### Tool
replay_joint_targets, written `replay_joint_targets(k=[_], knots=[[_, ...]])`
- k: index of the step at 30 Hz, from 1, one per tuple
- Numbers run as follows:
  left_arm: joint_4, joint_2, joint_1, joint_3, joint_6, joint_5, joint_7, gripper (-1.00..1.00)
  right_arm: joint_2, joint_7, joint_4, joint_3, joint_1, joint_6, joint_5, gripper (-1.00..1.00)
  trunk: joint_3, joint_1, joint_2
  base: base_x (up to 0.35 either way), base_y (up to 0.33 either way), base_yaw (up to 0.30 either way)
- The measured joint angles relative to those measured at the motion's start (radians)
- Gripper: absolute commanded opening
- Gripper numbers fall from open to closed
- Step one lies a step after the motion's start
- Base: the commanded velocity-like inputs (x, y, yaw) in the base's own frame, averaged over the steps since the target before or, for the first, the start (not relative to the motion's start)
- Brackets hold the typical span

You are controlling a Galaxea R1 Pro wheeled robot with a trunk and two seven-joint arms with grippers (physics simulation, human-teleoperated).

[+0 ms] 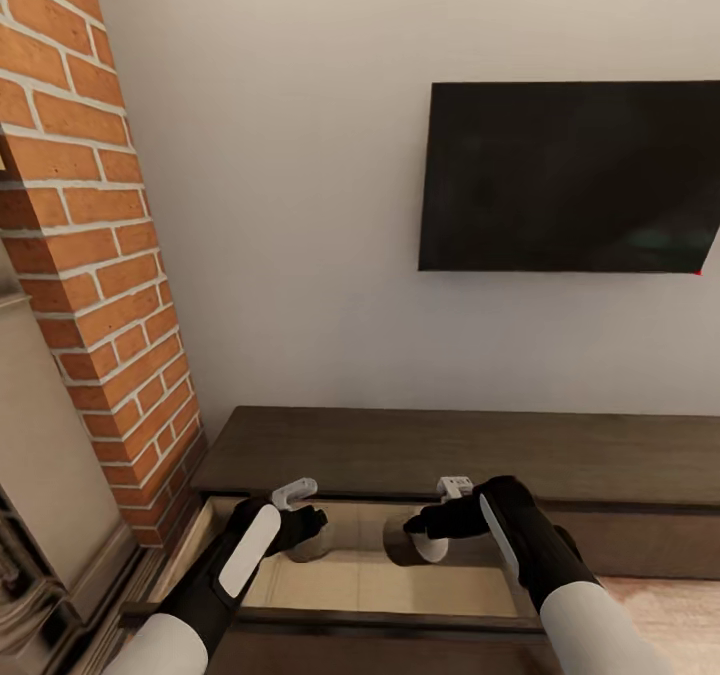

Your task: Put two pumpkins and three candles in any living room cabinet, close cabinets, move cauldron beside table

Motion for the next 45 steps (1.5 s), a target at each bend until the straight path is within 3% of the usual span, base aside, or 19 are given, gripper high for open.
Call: replay_joint_targets(k=[5, 8, 13, 22, 35, 45], knots=[[0.155, -0.005, -0.056, 0.001, 0.010, 0.000, -0.035, -1.00, 0.031, -0.031, 0.108, 0.000, -0.029, -0.025, 0.003, -1.00, 0.000, 0.000, 0.000, 0.038, 0.000, 0.000], [0.273, -0.007, -0.098, 0.001, 0.007, 0.006, -0.051, -1.00, 0.048, -0.145, 0.177, -0.001, -0.034, -0.078, 0.000, -1.00, 0.000, 0.000, 0.000, 0.009, 0.000, 0.000], [0.346, -0.008, -0.122, 0.001, -0.007, 0.002, -0.079, -1.00, 0.061, -0.223, 0.239, -0.002, -0.036, -0.163, -0.008, -1.00, 0.000, 0.000, 0.000, 0.002, 0.000, 0.000], [0.357, -0.007, -0.125, 0.000, -0.049, 0.000, -0.101, -1.00, 0.061, -0.241, 0.250, -0.005, -0.035, -0.208, -0.008, -1.00, 0.000, 0.000, 0.000, 0.023, 0.053, 0.000], [0.358, -0.009, -0.125, 0.000, -0.046, -0.001, -0.103, -1.00, 0.061, -0.244, 0.251, -0.001, -0.034, -0.204, -0.003, -1.00, -0.001, 0.000, 0.000, 0.080, 0.275, -0.063], [0.357, -0.017, -0.137, 0.001, -0.034, 0.006, -0.103, -1.00, 0.061, -0.244, 0.252, -0.006, -0.034, -0.199, -0.008, -1.00, -0.001, 0.000, 0.000, 0.002, 0.031, -0.008]])
